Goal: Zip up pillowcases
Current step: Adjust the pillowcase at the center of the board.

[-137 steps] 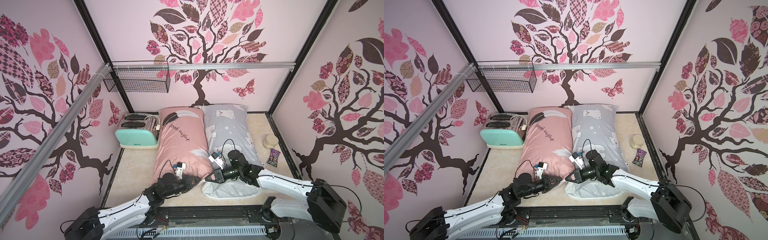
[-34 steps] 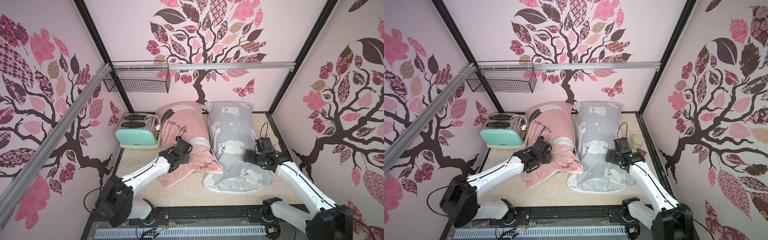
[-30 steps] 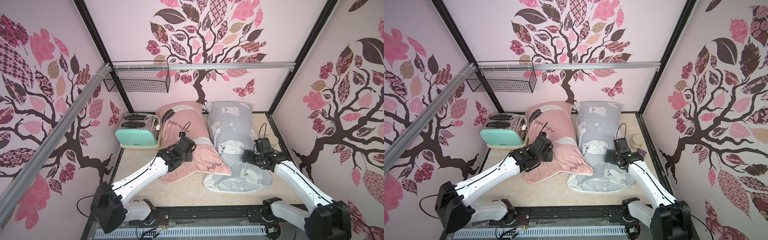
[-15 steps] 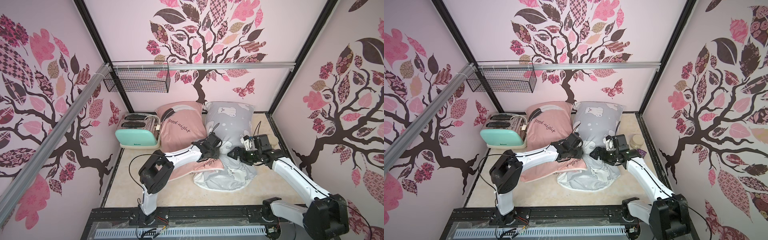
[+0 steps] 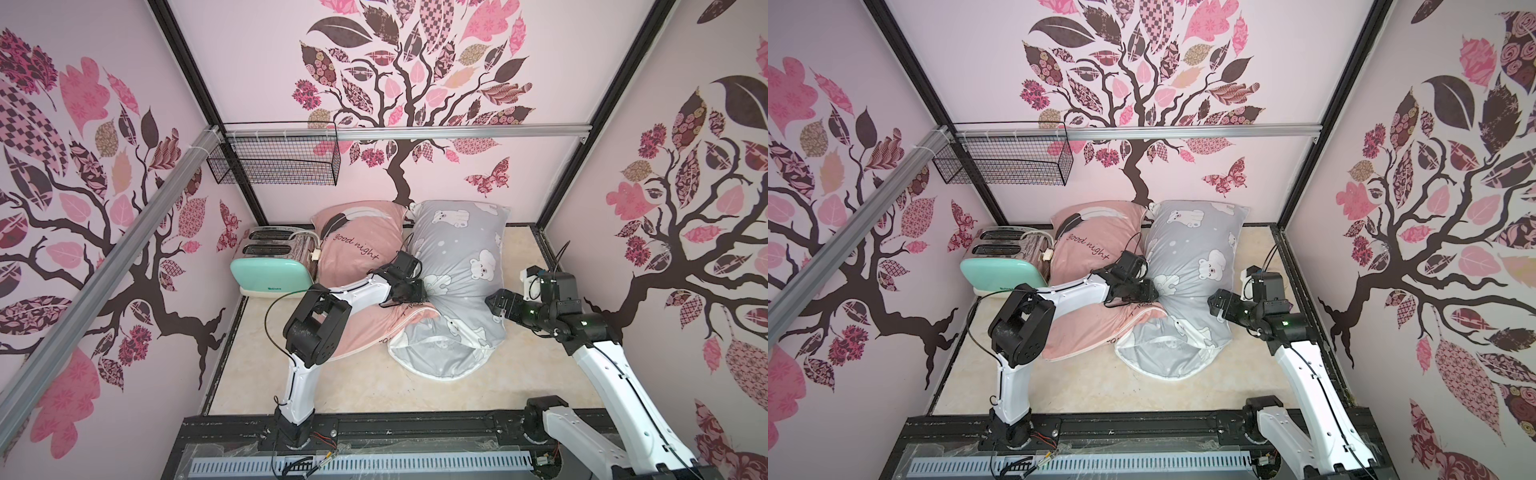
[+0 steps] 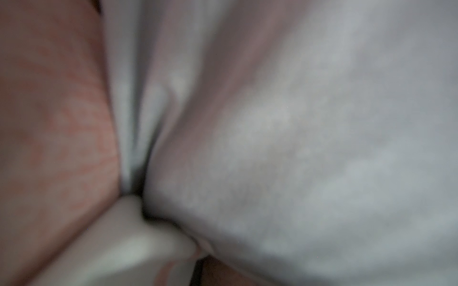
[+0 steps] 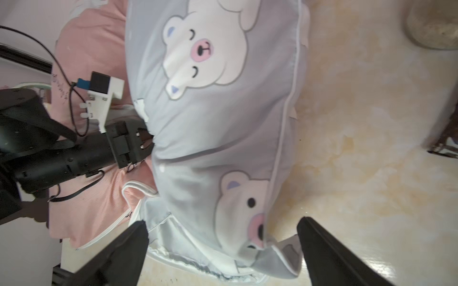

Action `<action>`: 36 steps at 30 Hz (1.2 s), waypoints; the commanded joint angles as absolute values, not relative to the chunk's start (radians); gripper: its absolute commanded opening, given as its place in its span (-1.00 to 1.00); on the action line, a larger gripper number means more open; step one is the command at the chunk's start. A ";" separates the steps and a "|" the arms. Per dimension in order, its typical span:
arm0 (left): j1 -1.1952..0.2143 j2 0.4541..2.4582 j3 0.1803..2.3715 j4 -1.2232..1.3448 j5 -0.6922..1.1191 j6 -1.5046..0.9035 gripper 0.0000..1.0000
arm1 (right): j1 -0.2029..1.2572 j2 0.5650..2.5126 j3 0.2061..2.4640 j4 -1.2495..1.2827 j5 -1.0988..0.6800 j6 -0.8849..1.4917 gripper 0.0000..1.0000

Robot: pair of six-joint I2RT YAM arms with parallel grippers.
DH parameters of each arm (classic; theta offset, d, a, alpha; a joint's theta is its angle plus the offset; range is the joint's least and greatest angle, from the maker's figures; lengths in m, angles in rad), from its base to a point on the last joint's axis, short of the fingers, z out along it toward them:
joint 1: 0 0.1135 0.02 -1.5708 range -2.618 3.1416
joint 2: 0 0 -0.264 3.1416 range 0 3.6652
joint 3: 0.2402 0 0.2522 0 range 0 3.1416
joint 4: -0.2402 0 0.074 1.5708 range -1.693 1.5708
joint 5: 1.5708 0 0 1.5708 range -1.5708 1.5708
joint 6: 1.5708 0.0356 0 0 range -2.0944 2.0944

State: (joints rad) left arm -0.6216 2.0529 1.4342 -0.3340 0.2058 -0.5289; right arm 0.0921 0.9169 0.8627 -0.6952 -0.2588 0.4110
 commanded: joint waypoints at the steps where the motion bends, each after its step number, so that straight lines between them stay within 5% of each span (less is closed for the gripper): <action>1: -0.456 2.176 1.367 -0.388 -0.030 -0.468 -0.18 | 0.091 0.947 0.807 -0.694 -0.302 0.394 0.99; 7: -0.394 2.173 1.400 -0.421 -0.021 -0.412 -0.19 | 0.091 0.966 0.705 -0.577 -0.561 0.372 0.99; 11: -0.379 2.197 1.459 -0.452 -0.029 -0.384 -0.20 | 0.092 0.955 0.690 -0.575 -0.572 0.358 0.99; 15: -0.351 2.230 1.523 -0.489 -0.031 -0.362 -0.23 | 0.092 0.939 0.663 -0.542 -0.354 0.344 1.00; 21: -0.325 2.243 1.546 -0.512 -0.028 -0.336 -0.25 | 0.117 0.937 0.587 -0.244 -0.603 0.351 1.00; 36: -0.292 2.215 1.547 -0.491 0.021 -0.351 -0.35 | 0.150 1.168 0.546 0.146 -0.717 0.350 0.99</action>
State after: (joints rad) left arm -0.4316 2.1242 1.5761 -0.5312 0.3576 -0.3878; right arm 0.1436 1.1381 0.5297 0.0254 -0.6476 0.3443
